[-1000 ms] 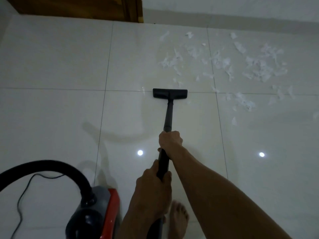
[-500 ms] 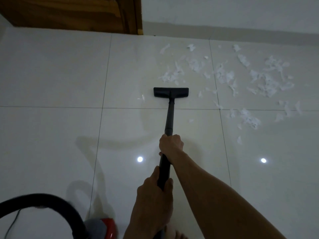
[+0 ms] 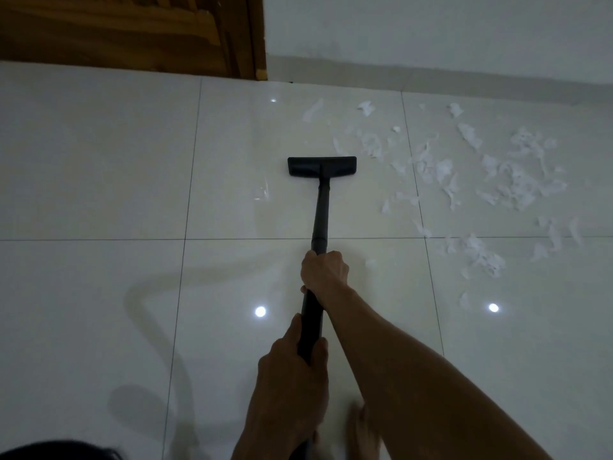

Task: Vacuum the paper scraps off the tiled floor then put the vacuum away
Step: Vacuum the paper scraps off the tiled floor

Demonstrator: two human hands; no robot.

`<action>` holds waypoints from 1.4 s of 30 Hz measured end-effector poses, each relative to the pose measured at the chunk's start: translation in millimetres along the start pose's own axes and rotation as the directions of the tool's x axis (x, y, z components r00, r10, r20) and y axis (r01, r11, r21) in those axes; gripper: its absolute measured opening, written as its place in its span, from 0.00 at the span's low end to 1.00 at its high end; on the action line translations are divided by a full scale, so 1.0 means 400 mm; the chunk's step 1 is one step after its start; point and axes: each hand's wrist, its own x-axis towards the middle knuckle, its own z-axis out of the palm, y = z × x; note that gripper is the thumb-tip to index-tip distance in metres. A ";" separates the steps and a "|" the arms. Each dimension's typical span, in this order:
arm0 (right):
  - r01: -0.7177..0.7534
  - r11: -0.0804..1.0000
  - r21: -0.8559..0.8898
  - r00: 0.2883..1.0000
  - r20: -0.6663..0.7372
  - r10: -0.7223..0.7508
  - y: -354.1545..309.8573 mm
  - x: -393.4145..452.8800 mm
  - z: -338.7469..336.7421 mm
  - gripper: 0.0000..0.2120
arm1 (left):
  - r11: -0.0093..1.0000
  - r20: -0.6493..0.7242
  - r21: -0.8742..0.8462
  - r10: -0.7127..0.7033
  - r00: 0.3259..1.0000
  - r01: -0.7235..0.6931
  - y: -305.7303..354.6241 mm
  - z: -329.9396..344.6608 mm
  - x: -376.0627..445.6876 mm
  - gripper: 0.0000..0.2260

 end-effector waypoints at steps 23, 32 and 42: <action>0.194 0.974 -0.115 0.981 0.004 -0.195 -0.394 0.274 0.012 0.20 | 0.987 0.024 -0.035 -0.157 0.987 0.158 0.251 -0.062 0.398 0.24; 0.221 0.965 -0.140 0.975 0.019 -0.220 -0.528 0.367 -0.006 0.19 | 0.985 0.053 -0.087 -0.145 0.988 0.150 0.345 -0.088 0.517 0.23; 0.171 0.985 -0.026 0.985 -0.031 -0.172 -0.630 0.451 -0.053 0.19 | 0.980 0.124 -0.180 -0.067 0.990 0.089 0.448 -0.111 0.614 0.17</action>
